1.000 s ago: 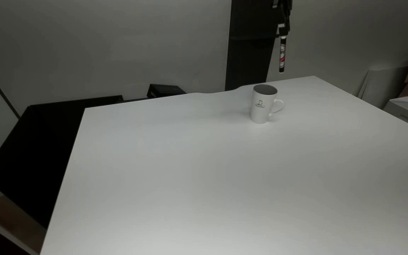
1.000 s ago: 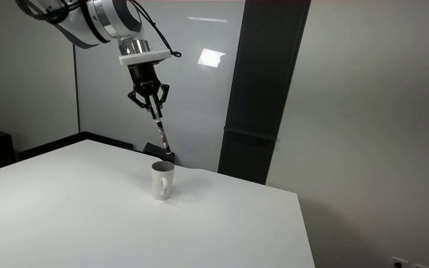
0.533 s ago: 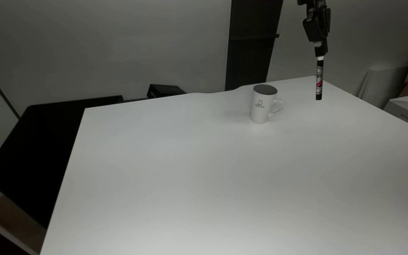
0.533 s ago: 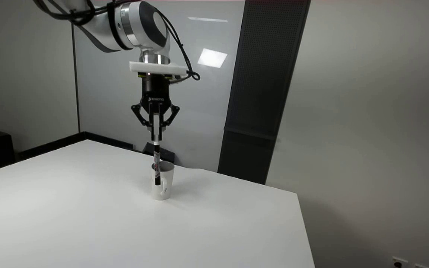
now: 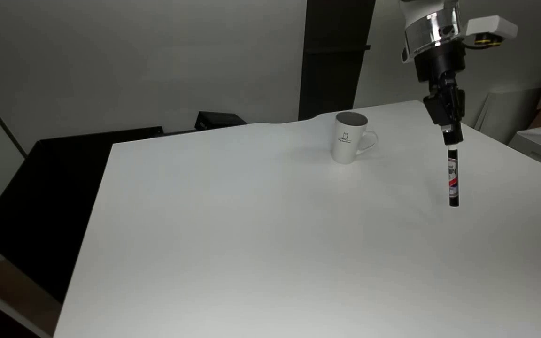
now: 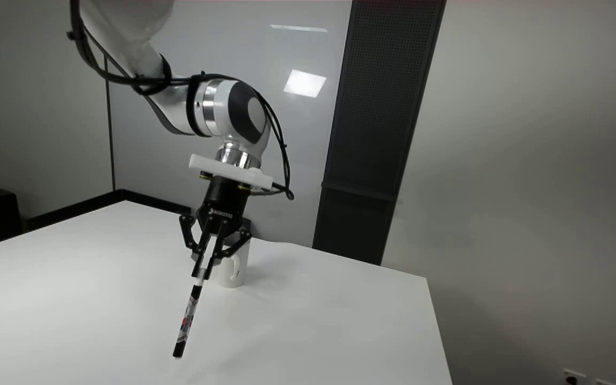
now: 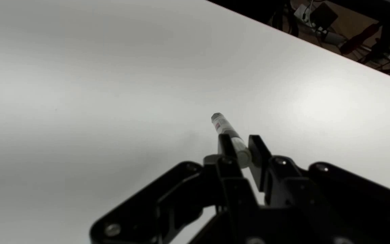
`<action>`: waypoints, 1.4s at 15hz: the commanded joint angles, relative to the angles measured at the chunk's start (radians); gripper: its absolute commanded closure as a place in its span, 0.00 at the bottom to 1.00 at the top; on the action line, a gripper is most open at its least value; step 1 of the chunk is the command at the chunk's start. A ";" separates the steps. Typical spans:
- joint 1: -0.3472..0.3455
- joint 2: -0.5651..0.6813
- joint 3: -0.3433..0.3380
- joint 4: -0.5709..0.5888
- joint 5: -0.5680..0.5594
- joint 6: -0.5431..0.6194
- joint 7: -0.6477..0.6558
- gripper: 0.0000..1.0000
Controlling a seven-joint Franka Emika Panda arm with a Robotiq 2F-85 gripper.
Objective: Take the marker out of the mug and put it on the table
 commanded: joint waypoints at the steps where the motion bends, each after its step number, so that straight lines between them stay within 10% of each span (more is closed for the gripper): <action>1: -0.039 0.056 0.008 -0.031 0.060 -0.017 0.052 0.93; 10: -0.006 0.120 -0.020 -0.084 -0.010 0.150 0.118 0.93; 11: 0.006 0.113 -0.025 -0.095 -0.037 0.194 0.133 0.83; 12: 0.016 0.103 -0.026 -0.111 -0.059 0.245 0.144 0.48; 21: 0.066 -0.016 -0.043 -0.236 -0.142 0.626 0.266 0.03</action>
